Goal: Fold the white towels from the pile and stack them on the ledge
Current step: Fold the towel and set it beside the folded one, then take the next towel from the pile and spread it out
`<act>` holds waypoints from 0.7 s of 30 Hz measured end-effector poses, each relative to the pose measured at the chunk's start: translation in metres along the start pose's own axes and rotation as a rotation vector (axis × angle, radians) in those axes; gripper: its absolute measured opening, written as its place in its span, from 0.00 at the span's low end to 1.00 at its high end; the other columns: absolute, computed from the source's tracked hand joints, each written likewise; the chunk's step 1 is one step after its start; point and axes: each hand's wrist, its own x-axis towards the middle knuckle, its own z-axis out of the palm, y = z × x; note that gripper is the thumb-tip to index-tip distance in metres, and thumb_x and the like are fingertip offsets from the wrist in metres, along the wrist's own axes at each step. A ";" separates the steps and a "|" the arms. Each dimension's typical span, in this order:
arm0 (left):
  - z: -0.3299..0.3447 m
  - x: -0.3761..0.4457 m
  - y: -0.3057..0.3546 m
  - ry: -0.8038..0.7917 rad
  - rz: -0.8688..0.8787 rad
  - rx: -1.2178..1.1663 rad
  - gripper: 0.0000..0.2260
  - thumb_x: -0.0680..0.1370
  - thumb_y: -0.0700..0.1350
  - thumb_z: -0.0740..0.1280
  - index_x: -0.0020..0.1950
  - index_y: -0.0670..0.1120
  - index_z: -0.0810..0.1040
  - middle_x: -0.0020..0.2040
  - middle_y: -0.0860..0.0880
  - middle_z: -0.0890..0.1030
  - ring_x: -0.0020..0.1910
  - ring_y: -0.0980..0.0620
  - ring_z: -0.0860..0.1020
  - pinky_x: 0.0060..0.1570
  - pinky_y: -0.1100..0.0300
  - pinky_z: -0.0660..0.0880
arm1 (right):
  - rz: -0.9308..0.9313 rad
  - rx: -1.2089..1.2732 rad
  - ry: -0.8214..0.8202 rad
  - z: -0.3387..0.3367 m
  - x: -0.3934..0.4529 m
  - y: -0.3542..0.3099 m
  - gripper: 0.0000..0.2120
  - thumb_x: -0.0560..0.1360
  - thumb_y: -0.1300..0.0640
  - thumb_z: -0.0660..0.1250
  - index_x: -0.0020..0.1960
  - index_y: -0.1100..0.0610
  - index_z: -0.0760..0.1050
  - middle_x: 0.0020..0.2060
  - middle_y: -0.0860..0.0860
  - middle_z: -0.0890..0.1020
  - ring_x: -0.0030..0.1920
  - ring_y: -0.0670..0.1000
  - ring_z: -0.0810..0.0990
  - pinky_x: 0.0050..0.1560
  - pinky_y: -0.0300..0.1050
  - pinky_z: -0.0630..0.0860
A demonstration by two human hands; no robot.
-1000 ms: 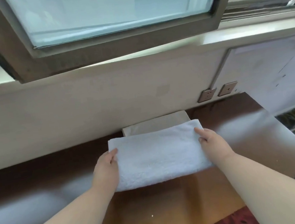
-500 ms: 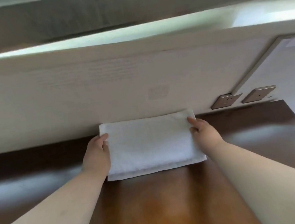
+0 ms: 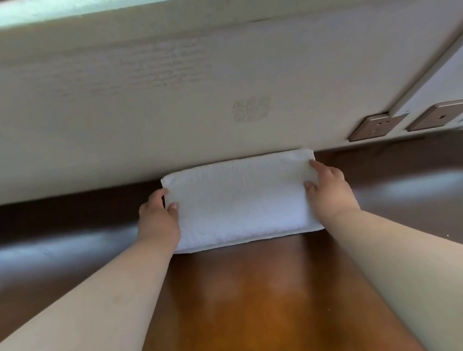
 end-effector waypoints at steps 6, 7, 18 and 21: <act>0.001 0.004 0.005 -0.086 -0.182 0.034 0.21 0.82 0.55 0.61 0.69 0.43 0.68 0.55 0.45 0.77 0.35 0.54 0.70 0.31 0.59 0.64 | 0.246 0.001 -0.024 -0.002 -0.005 0.003 0.22 0.78 0.40 0.61 0.64 0.55 0.69 0.51 0.52 0.79 0.46 0.57 0.75 0.45 0.49 0.70; 0.001 0.005 0.002 -0.092 -0.155 0.065 0.20 0.82 0.55 0.60 0.68 0.43 0.70 0.52 0.46 0.76 0.34 0.55 0.69 0.30 0.60 0.63 | 0.244 -0.010 -0.032 -0.002 -0.004 0.004 0.20 0.79 0.41 0.61 0.61 0.55 0.69 0.48 0.51 0.77 0.45 0.57 0.74 0.45 0.49 0.69; -0.011 -0.002 0.012 -0.201 -0.149 0.127 0.22 0.83 0.53 0.60 0.72 0.42 0.66 0.61 0.41 0.76 0.47 0.45 0.74 0.43 0.55 0.70 | 0.269 -0.057 -0.086 -0.012 -0.007 -0.003 0.23 0.79 0.42 0.62 0.65 0.57 0.68 0.56 0.56 0.78 0.47 0.59 0.74 0.47 0.50 0.70; -0.018 -0.012 0.019 -0.192 -0.180 0.075 0.27 0.81 0.49 0.64 0.77 0.45 0.58 0.68 0.40 0.72 0.54 0.43 0.75 0.45 0.53 0.73 | 0.278 -0.027 -0.058 -0.021 -0.009 -0.014 0.29 0.78 0.41 0.64 0.72 0.57 0.64 0.65 0.58 0.74 0.58 0.62 0.75 0.55 0.53 0.75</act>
